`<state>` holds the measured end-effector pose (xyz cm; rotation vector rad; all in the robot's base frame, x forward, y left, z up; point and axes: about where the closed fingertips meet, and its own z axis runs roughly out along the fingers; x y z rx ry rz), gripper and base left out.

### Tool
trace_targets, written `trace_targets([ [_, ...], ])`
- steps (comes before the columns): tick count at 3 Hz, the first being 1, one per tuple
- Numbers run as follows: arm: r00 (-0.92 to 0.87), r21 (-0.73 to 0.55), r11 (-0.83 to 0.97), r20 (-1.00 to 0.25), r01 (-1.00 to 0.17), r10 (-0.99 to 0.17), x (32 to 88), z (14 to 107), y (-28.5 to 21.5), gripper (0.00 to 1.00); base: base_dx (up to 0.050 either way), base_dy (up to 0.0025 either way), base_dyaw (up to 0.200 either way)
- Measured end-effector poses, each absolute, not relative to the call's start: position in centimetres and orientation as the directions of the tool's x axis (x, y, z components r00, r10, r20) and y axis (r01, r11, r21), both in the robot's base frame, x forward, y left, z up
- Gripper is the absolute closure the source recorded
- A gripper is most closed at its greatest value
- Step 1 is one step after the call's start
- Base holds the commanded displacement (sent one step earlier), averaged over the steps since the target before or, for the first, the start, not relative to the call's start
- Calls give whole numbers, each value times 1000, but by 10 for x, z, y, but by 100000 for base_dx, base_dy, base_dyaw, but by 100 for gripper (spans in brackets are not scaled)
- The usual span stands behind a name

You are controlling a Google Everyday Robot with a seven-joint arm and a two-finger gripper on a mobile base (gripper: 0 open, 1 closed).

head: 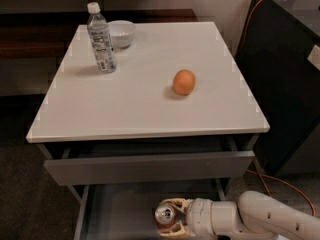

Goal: Place coke can into middle drawer

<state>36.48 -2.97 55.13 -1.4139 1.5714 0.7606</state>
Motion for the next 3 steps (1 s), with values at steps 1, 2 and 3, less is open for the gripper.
trace_targets([
  [1, 46, -154, 214, -898, -965, -438, 373, 535, -25, 100, 0, 0, 0],
  [2, 55, -184, 258, -897, -948, -438, 383, 519, -23, 100, 0, 0, 0],
  [3, 8, -159, 320, -905, -934, -425, 395, 497, -24, 100, 0, 0, 0],
])
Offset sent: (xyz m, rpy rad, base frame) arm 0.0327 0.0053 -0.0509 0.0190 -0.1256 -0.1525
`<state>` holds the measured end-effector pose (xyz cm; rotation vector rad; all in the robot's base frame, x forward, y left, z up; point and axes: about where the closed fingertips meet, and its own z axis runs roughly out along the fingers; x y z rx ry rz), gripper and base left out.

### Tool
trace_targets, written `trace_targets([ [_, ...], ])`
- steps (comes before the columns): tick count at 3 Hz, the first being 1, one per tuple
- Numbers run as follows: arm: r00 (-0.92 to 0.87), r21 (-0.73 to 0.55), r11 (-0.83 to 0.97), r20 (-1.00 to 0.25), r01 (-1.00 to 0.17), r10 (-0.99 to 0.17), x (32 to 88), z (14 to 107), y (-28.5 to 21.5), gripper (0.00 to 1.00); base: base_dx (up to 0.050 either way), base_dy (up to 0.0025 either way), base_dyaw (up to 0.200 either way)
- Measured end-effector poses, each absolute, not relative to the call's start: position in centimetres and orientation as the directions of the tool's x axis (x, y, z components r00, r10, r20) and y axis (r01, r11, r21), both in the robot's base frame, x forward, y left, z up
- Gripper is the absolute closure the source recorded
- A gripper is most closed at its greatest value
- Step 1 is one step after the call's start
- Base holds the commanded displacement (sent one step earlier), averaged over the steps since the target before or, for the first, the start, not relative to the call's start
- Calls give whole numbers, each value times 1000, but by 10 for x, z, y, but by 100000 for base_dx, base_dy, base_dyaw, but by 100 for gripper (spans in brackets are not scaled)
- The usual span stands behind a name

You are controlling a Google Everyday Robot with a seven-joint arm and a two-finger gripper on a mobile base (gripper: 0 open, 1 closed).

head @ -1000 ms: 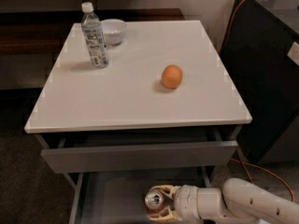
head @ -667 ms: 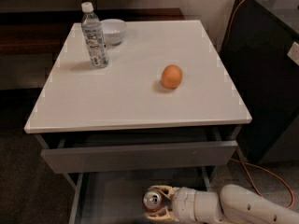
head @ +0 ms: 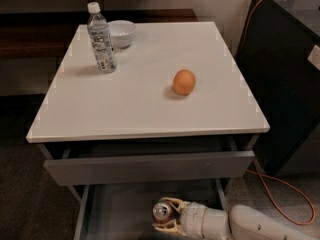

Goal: Place coke can into middle drawer

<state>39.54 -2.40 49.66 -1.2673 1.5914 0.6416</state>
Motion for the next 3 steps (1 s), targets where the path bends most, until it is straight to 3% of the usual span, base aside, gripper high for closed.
trace_targets([
  [3, -84, -56, 370, -933, -927, -351, 432, 459, -9, 100, 0, 0, 0],
])
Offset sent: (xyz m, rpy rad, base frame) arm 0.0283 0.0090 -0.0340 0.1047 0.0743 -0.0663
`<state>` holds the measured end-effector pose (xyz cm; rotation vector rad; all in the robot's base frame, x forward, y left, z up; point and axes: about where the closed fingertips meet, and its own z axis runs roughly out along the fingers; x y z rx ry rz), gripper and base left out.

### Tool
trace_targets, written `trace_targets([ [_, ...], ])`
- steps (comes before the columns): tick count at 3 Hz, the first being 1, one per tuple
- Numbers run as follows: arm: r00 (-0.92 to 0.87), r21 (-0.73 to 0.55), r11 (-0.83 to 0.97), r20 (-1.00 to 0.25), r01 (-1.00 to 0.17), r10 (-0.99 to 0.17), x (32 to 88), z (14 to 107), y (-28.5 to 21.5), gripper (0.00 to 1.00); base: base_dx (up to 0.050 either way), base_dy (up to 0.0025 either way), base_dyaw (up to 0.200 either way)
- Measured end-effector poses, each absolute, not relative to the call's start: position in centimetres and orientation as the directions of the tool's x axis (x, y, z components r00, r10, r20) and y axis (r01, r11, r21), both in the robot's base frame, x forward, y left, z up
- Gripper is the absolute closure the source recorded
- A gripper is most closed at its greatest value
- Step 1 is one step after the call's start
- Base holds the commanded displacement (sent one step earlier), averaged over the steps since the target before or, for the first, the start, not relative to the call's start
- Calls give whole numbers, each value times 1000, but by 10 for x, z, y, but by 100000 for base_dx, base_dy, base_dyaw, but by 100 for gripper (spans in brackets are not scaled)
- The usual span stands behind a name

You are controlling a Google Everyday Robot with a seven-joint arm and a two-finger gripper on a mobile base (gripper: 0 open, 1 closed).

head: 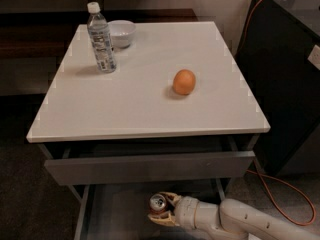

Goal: Place coke can into middle drawer

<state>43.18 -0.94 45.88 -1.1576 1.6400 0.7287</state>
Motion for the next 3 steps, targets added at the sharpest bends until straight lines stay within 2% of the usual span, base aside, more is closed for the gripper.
trace_targets([
  [2, -80, -61, 355, -926, -933, -368, 441, 441, -6, 100, 0, 0, 0],
  [3, -73, -69, 344, -921, -936, -383, 444, 434, -3, 82, 0, 0, 0],
])
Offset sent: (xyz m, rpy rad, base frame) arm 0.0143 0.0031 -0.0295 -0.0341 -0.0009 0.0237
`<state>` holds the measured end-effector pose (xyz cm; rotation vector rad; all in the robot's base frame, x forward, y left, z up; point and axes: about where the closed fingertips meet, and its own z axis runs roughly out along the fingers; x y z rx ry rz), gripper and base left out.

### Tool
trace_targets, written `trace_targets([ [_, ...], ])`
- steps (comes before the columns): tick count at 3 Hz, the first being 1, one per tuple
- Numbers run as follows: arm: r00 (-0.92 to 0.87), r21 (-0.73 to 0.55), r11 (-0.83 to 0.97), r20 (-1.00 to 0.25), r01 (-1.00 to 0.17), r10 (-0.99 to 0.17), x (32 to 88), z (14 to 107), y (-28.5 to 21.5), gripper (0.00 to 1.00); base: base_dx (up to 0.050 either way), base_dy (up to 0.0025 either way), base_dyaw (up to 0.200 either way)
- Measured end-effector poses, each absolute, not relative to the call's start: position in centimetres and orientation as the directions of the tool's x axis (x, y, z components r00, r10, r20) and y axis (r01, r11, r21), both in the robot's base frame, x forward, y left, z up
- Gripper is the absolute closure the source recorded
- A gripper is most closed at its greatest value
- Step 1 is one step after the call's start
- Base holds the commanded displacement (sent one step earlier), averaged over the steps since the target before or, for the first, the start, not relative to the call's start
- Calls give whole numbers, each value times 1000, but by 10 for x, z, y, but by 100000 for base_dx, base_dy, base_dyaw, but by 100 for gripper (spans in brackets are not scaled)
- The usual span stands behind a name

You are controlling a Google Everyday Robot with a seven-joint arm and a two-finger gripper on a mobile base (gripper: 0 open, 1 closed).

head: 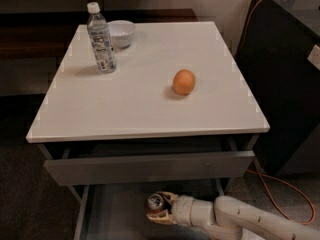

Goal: Place coke can into middle drawer

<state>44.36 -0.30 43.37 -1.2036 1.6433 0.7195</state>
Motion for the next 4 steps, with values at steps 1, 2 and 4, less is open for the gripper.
trace_targets([
  [1, -69, -72, 333, -916, -940, -395, 446, 424, -1, 51, 0, 0, 0],
  [2, -69, -73, 328, -913, -942, -401, 447, 419, 0, 28, 0, 0, 0],
  [4, -69, -56, 274, -902, -960, -426, 442, 436, -3, 0, 0, 0, 0],
])
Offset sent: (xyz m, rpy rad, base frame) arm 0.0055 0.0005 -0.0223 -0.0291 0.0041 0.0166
